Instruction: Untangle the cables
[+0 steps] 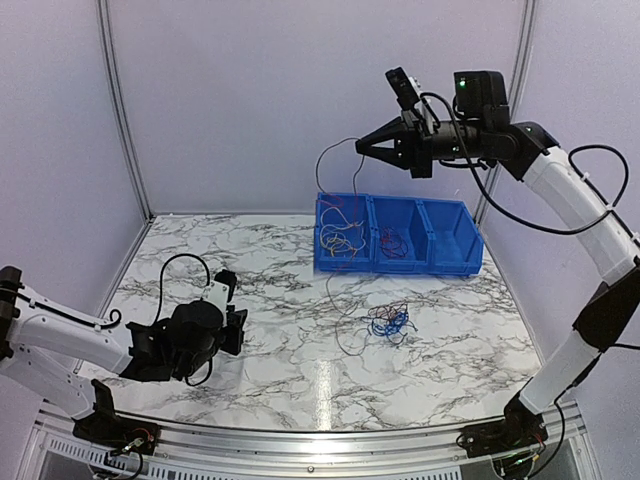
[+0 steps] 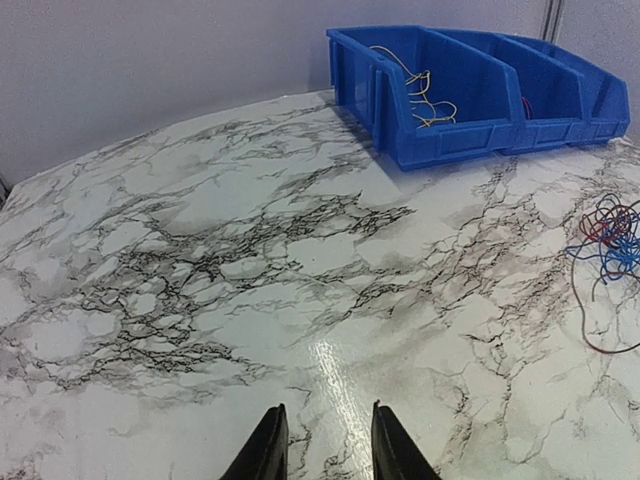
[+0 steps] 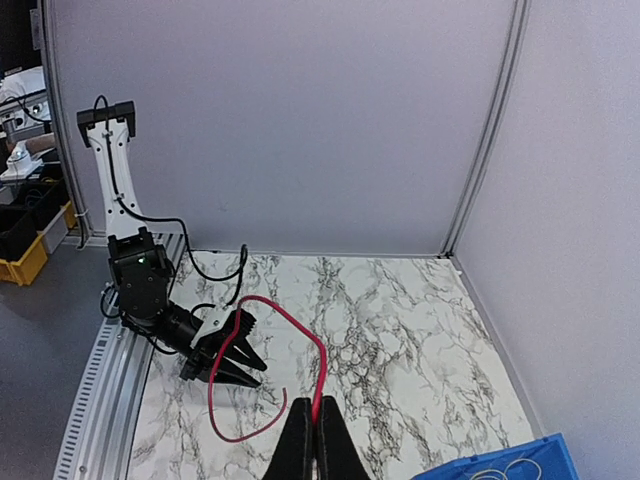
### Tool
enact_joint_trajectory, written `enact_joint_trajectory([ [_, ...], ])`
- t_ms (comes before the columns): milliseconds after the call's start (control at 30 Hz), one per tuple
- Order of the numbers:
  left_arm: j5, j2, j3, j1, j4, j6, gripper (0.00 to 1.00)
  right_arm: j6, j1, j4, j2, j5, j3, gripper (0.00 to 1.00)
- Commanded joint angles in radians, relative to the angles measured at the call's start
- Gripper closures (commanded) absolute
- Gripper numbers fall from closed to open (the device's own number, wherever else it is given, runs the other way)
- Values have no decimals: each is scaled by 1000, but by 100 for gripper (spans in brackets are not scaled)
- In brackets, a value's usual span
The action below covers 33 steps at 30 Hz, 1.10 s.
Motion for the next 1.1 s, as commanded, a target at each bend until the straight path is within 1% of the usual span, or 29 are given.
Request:
enact_joint_trajectory([
  [0,12,-63,-6,5,-22,-40,61,46,-51,51,-4,10,71,100],
  [100,-5,-92,10,7,-50,-41,48,59,-77,83,-13,54,93,100],
  [200,-26,-112,22,8,-82,-40,43,60,-106,113,-16,111,133,100],
  [367,-33,-99,14,8,-88,-68,41,109,-167,224,-27,154,181,100],
  [500,-25,-64,16,8,-90,-109,41,79,-200,257,0,239,261,100],
  [633,0,-40,22,8,-93,-132,41,34,-226,309,39,404,309,100],
  [700,5,-35,22,8,-94,-138,41,72,-254,381,62,548,320,100],
  [767,6,-31,21,8,-96,-143,41,103,-287,429,100,612,347,100],
  [833,8,-26,21,8,-96,-140,41,101,-307,469,142,659,374,100],
  [967,-12,-31,28,8,-110,-128,40,45,-333,543,226,701,380,100],
  [1067,-9,-42,34,8,-118,-123,39,45,-360,556,297,672,378,100],
])
